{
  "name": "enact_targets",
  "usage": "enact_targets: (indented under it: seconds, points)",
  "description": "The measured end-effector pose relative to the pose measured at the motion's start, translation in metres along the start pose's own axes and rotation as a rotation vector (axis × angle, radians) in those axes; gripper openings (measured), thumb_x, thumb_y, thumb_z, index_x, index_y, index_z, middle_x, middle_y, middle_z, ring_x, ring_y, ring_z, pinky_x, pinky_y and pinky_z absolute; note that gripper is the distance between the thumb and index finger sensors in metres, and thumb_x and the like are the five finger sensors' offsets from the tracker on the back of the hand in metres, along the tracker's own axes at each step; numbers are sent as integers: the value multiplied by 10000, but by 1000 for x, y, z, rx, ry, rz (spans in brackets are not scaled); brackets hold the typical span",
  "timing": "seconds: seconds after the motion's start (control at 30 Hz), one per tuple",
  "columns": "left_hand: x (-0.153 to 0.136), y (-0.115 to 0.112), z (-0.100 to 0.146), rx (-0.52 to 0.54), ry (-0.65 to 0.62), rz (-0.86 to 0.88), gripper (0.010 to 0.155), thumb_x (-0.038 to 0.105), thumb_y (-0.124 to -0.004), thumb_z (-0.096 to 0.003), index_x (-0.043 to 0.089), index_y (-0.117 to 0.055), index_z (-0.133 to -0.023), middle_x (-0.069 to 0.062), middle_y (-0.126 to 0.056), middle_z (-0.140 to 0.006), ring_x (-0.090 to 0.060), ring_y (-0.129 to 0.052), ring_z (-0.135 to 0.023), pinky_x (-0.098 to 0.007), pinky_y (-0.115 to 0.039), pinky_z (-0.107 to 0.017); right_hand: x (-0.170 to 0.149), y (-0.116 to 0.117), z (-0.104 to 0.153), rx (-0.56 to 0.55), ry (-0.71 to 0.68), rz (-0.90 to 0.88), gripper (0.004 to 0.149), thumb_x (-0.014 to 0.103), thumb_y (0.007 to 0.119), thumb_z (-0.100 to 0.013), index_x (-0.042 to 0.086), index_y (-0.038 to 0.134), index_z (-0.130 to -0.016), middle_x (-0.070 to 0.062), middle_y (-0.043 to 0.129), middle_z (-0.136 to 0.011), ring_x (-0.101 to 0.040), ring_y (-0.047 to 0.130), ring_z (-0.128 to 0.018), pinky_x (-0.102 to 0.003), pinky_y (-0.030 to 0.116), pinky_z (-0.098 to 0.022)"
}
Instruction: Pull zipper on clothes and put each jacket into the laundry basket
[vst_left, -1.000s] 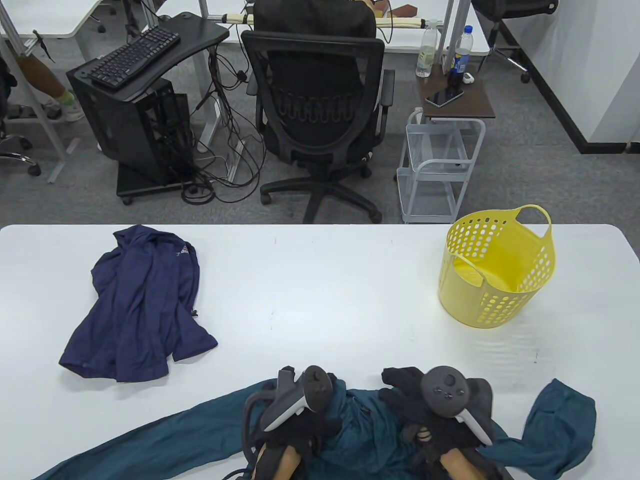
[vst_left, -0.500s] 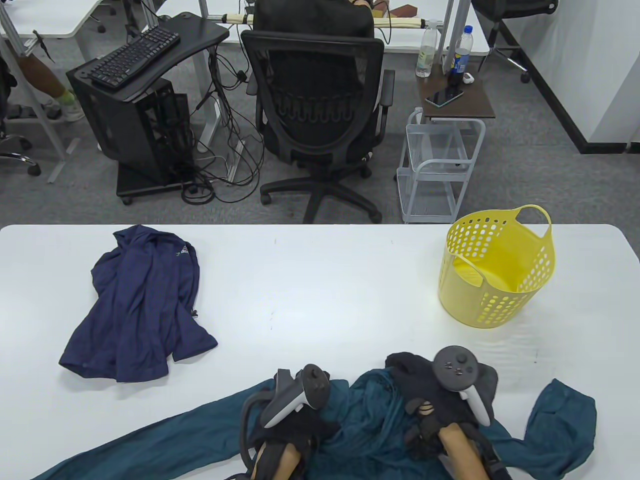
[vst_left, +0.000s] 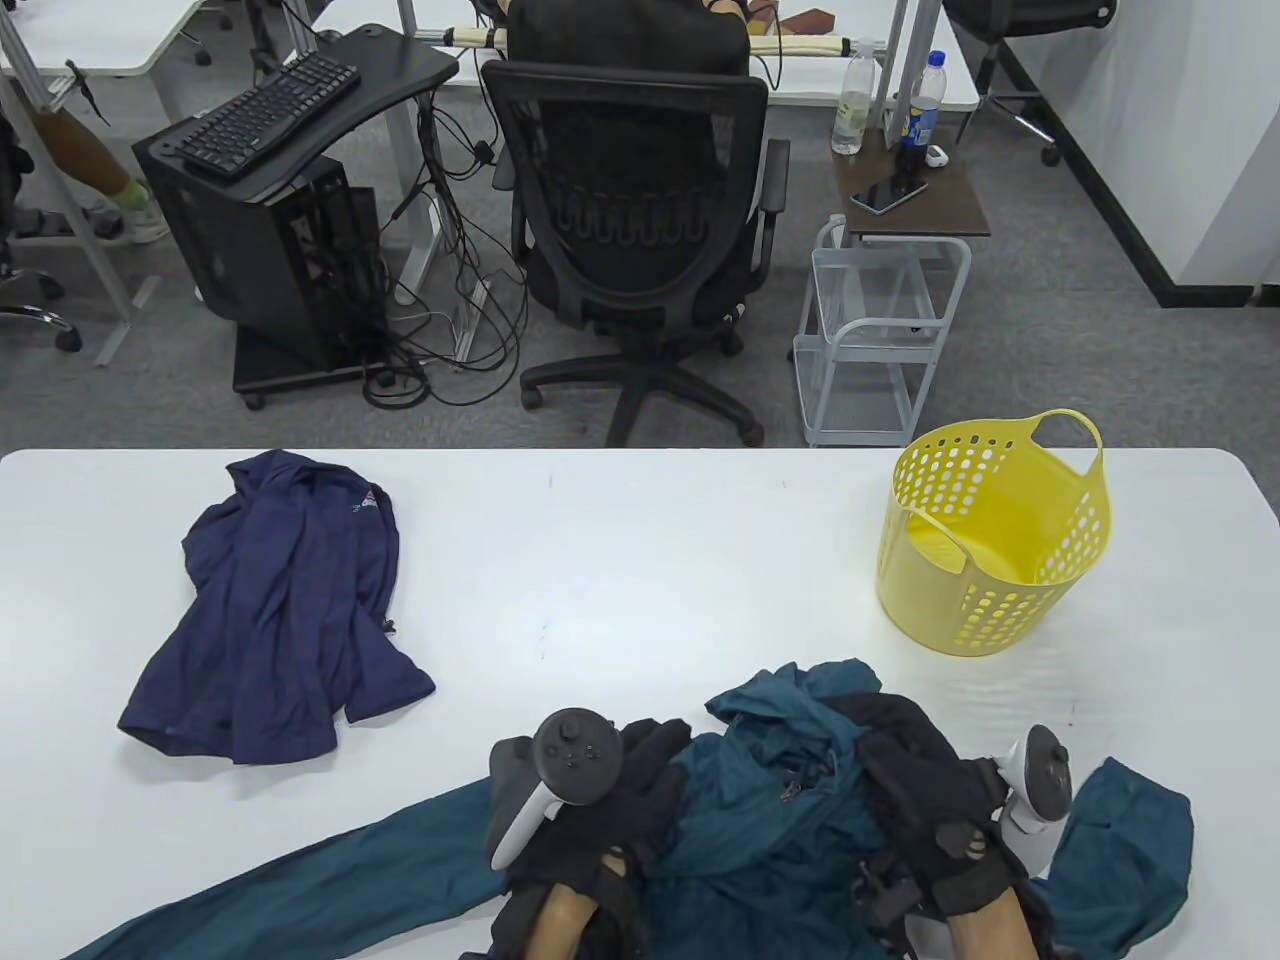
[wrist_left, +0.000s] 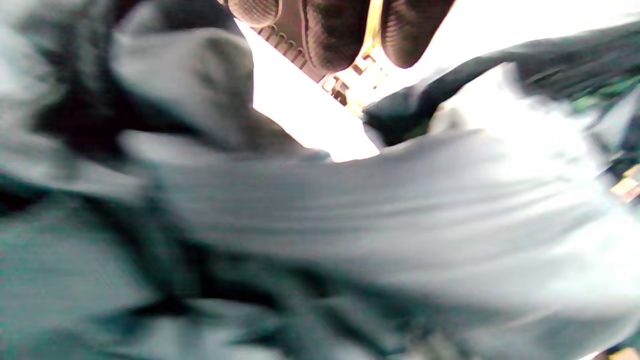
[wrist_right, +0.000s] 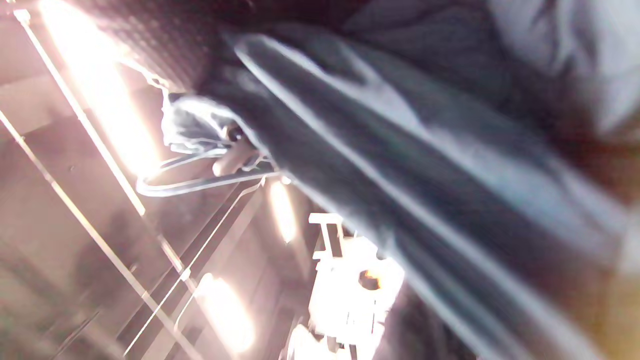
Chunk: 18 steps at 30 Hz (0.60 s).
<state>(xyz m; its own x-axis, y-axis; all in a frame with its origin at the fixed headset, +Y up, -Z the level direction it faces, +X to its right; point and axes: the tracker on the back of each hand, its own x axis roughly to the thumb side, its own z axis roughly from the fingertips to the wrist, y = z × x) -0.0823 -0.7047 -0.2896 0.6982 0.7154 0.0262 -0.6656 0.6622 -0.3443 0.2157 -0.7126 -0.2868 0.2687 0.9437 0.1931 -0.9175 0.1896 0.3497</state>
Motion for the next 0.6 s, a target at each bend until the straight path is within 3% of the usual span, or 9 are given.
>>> enact_targets:
  seconds: [0.07,0.13,0.2,0.33,0.43,0.47,0.53,0.6]
  points:
    - [5,-10,-10,-132,31,-29,865,717,-401,-329,285,-711,-1012,2,-670,-1147,-417,-362,-1100,-732,-297,-696,-2,7,-1,53,0,-18,377,429,772,-540,382,772,-913,18,891,-1011,-294,892,-891,-601,655,-673]
    - [10,-23,-20,-223,66,-101,889,754,-445,-310,283,-689,-1023,9,-635,-1163,-403,-298,-1111,-739,-255,-695,-3,13,-2,88,0,-21,380,432,769,-539,376,765,-915,5,879,-1023,-300,890,-898,-599,659,-672]
    - [14,-35,-32,-196,79,-199,801,745,-683,-326,328,-691,-1009,43,-653,-1151,-393,-342,-1109,-740,-289,-690,-6,16,-3,104,12,-28,386,430,761,-542,362,749,-922,4,890,-1010,-294,906,-882,-591,668,-669]
    - [20,-44,-40,-51,139,-259,464,618,-809,-348,408,-890,-753,139,-868,-992,-356,-567,-1069,-718,-395,-684,-9,17,-2,84,57,49,428,450,798,-533,314,728,-933,31,966,-901,-275,970,-794,-571,689,-656]
    - [25,-41,-41,26,149,-278,430,597,-805,-365,394,-868,-739,153,-903,-940,-321,-676,-1033,-715,-456,-676,-8,23,-1,65,107,289,725,546,951,-413,263,647,-1007,37,937,-845,-276,986,-713,-580,688,-641]
    - [26,-39,-40,61,146,-265,427,595,-802,-369,387,-866,-735,150,-904,-932,-314,-699,-1020,-712,-471,-674,-6,27,-1,62,114,450,801,557,984,-380,255,625,-1028,67,934,-818,-249,999,-678,-571,699,-643]
    - [28,-35,-38,107,137,-240,428,581,-805,-369,355,-871,-726,133,-916,-911,-307,-733,-997,-711,-492,-670,-2,35,-2,43,124,741,780,496,1015,-365,243,669,-1017,114,956,-728,-178,1030,-577,-526,751,-624]
    - [27,-28,-34,131,131,-251,429,572,-805,-369,337,-874,-721,120,-917,-907,-308,-743,-988,-710,-503,-667,2,40,-2,31,163,1033,621,444,1000,-391,290,786,-954,122,970,-696,-139,1044,-526,-491,782,-617]
